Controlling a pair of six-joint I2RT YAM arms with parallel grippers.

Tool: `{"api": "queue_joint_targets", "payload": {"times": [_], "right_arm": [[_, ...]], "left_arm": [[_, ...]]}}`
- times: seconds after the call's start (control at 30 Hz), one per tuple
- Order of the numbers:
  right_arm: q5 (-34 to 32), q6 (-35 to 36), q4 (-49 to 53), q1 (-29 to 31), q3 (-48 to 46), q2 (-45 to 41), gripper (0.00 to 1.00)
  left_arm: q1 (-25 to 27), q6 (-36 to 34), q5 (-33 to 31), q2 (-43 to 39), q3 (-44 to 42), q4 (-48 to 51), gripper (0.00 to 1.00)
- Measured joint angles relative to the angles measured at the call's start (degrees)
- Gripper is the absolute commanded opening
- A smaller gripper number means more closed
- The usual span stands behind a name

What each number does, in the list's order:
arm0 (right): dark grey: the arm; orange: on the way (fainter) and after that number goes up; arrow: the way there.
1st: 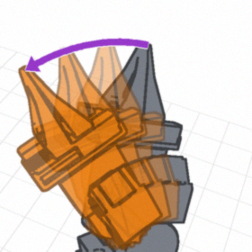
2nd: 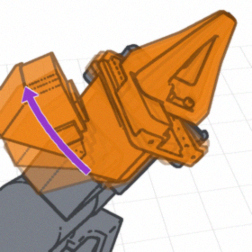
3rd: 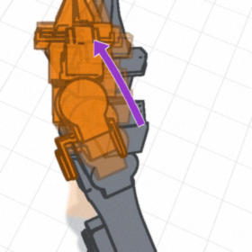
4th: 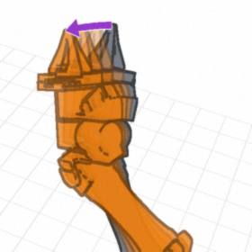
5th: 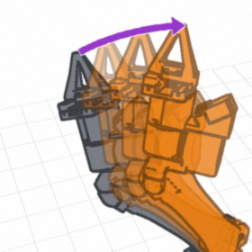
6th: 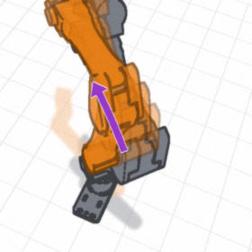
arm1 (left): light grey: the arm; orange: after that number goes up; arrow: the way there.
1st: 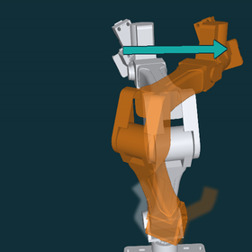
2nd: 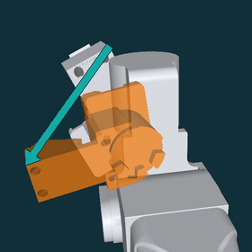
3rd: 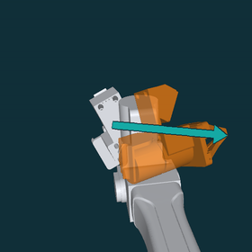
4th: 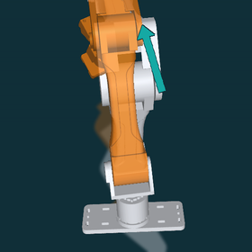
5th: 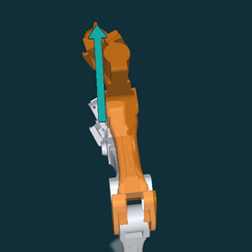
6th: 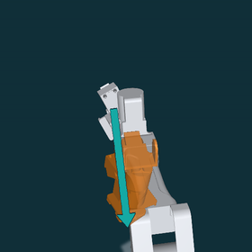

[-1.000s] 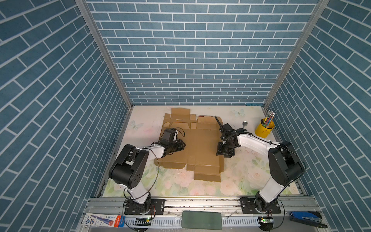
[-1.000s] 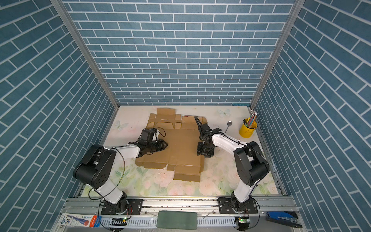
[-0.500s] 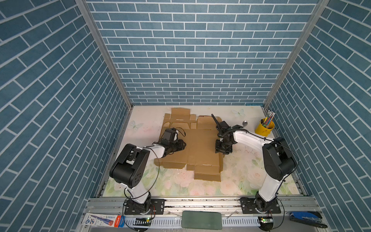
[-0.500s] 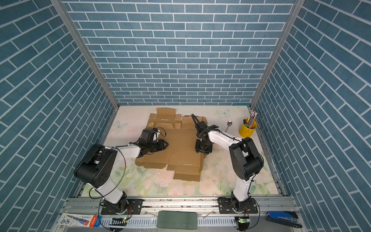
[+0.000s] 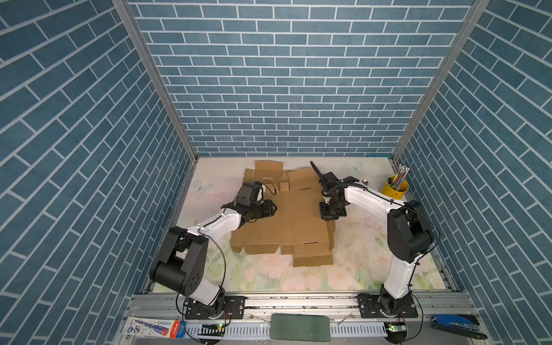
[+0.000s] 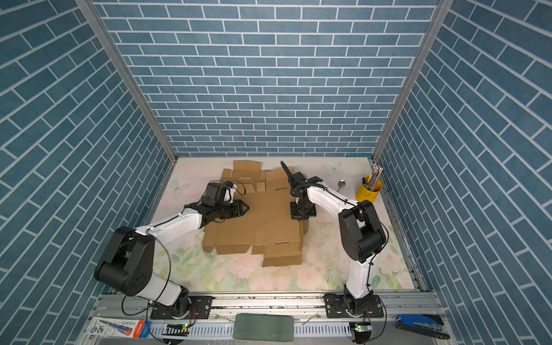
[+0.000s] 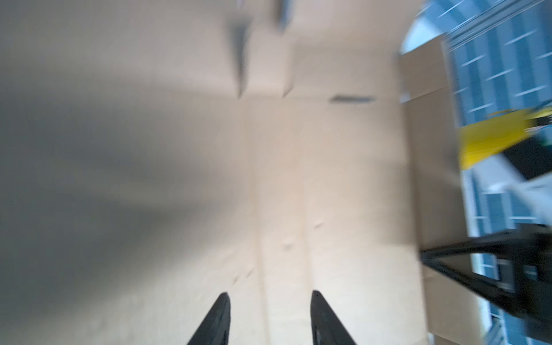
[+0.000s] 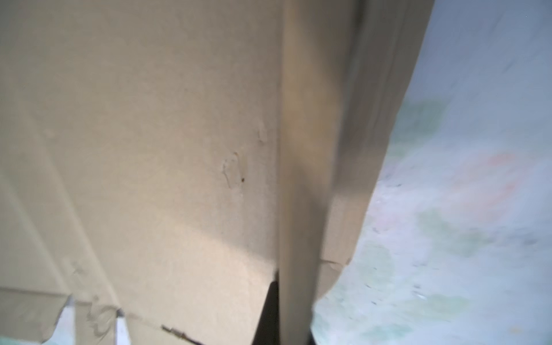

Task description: Fold the paper box

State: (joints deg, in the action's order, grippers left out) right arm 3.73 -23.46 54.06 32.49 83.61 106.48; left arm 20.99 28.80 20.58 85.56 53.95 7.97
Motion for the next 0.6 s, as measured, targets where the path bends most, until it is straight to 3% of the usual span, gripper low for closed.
{"api": "queue_joint_targets", "payload": {"times": [0.17, 0.3, 0.43, 0.6], "right_arm": [[-7.1, 13.4, 7.8, 0.1, 8.9, -3.3, 0.0], [-13.9, 25.7, 9.6, 0.3, 13.6, -5.5, 0.0], [-19.6, 40.8, 8.9, 1.2, 19.5, -5.2, 0.0], [-27.7, 60.4, 3.0, 3.4, 20.2, -3.8, 0.0]], "left_arm": [[-4.9, -5.6, 0.5, -7.1, 15.7, 8.3, 0.49], [-7.5, -9.1, 0.5, -9.7, 23.3, 12.8, 0.52], [-9.1, -10.1, 1.7, -9.5, 25.8, 15.3, 0.54], [-10.7, -10.1, 2.1, -8.6, 25.6, 17.1, 0.58]]}}
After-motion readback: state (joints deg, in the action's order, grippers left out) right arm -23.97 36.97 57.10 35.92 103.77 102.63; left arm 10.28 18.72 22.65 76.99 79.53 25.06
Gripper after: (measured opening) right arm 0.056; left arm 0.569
